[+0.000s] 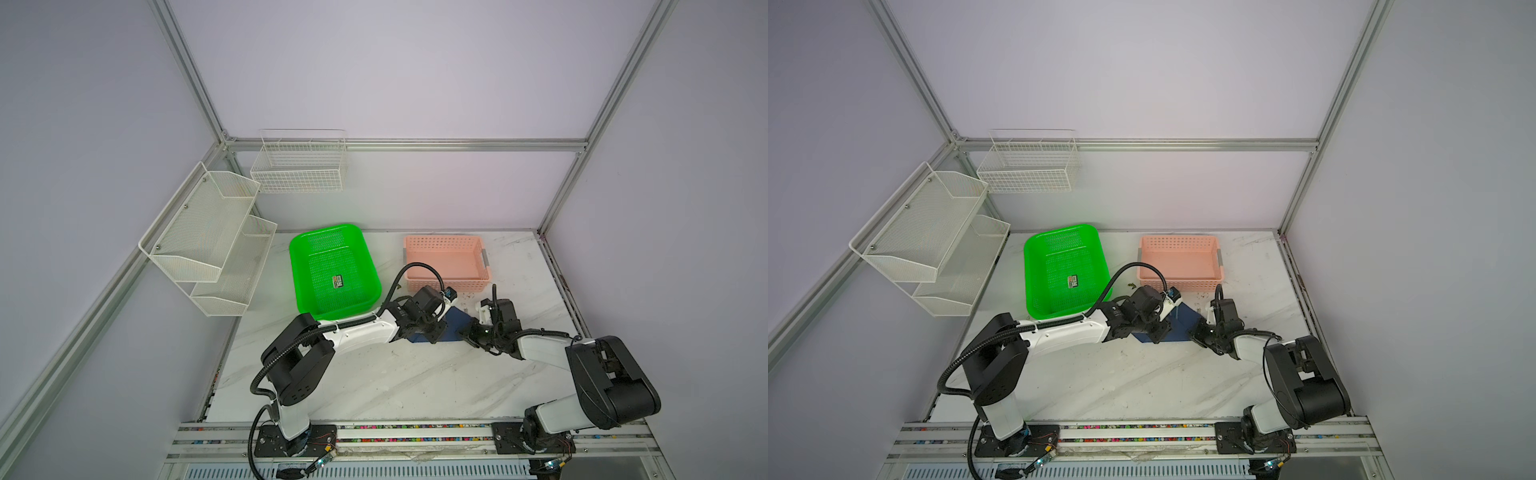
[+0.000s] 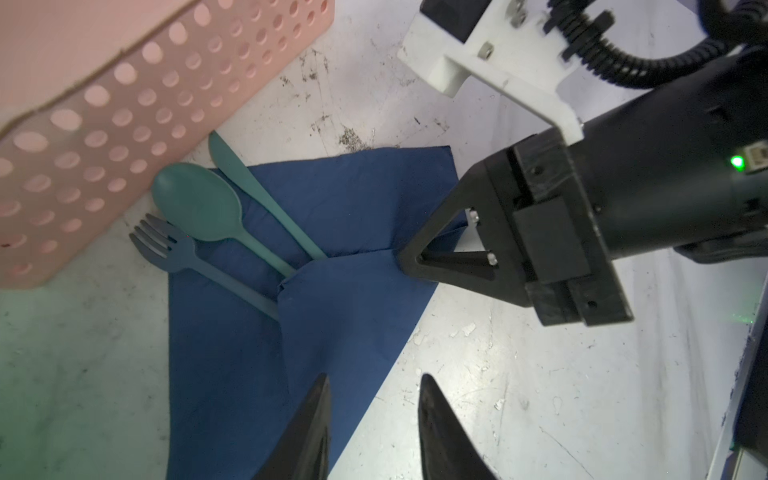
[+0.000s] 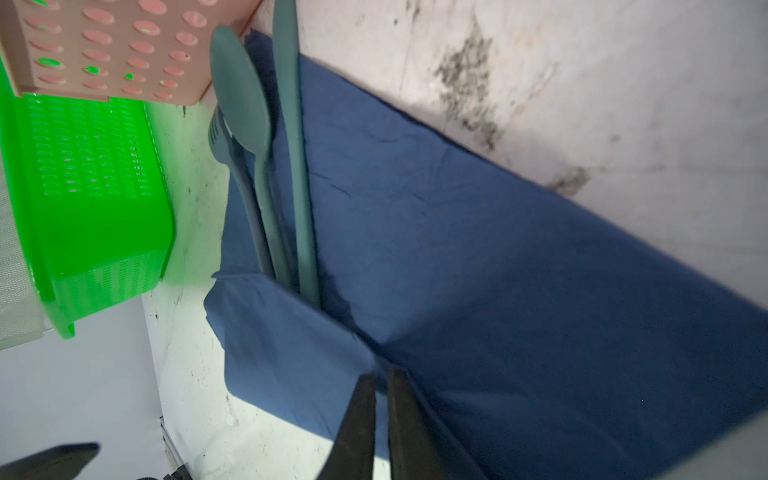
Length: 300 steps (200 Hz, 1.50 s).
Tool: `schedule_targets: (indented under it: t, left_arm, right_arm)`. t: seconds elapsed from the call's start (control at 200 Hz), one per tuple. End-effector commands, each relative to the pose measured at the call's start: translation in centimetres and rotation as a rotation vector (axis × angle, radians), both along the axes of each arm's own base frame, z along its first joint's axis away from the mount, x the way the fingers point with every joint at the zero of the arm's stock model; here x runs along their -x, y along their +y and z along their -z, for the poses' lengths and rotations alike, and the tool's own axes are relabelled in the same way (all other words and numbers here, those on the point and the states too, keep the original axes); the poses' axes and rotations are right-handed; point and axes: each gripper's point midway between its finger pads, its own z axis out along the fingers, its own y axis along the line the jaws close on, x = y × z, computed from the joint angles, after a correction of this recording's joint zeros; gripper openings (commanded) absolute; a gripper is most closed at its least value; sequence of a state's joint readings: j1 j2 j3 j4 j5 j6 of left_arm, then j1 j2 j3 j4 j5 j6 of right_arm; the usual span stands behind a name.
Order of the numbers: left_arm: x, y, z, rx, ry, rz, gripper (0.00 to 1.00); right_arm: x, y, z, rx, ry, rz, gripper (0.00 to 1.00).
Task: Place the utensils on the paper napkin and roll it up
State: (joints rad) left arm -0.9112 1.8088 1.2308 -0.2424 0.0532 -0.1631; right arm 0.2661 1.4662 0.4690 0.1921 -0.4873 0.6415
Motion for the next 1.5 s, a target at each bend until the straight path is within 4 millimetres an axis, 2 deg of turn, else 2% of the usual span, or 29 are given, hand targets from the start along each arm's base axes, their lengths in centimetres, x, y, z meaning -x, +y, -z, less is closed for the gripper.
schedule_targets:
  t: [0.0, 0.31, 0.525, 0.98, 1.495]
  left_arm:
    - [-0.5, -0.2, 0.2, 0.081, 0.023, -0.057, 0.32]
    - [-0.8, 0.8, 4.0, 0.079, 0.115, -0.088, 0.24]
    - [-0.5, 1.0, 4.2, 0.109, 0.135, -0.091, 0.21]
    - [0.1, 1.4, 6.1, 0.089, 0.183, -0.091, 0.18]
    - [0.1, 3.5, 8.6, 0.059, 0.224, -0.143, 0.17]
  right_arm:
    - [0.8, -0.8, 1.1, 0.041, 0.038, 0.018, 0.13]
    - [0.8, -0.9, 0.8, 0.041, 0.033, 0.018, 0.13]
    - [0.8, -0.9, 0.9, 0.044, 0.034, 0.019, 0.13]
    - [0.8, -0.9, 0.7, 0.043, 0.034, 0.021, 0.13]
    - [0.9, -1.1, 0.8, 0.051, 0.039, 0.025, 0.13]
